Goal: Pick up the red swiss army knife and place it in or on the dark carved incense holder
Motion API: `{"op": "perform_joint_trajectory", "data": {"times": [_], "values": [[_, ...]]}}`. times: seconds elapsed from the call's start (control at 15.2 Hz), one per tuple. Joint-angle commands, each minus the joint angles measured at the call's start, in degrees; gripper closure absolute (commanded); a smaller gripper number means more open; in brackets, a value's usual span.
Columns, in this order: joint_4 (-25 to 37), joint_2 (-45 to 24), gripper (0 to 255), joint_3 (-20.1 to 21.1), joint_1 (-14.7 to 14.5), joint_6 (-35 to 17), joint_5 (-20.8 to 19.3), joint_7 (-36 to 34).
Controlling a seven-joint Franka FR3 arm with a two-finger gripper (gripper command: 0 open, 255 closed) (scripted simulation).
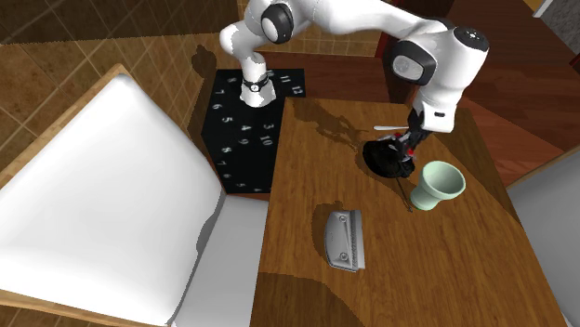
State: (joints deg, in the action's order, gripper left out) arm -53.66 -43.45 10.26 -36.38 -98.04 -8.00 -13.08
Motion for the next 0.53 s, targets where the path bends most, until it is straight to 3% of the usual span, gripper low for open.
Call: {"op": "perform_joint_trajectory", "data": {"times": [0.0,0.46], "values": [[0.11,-0.72,255,0.0,-0.55,-0.57,-0.14,-0.66],[-5.95,-0.35,255,-0.02,-0.06,-6.22,-0.24,-1.01]]}}
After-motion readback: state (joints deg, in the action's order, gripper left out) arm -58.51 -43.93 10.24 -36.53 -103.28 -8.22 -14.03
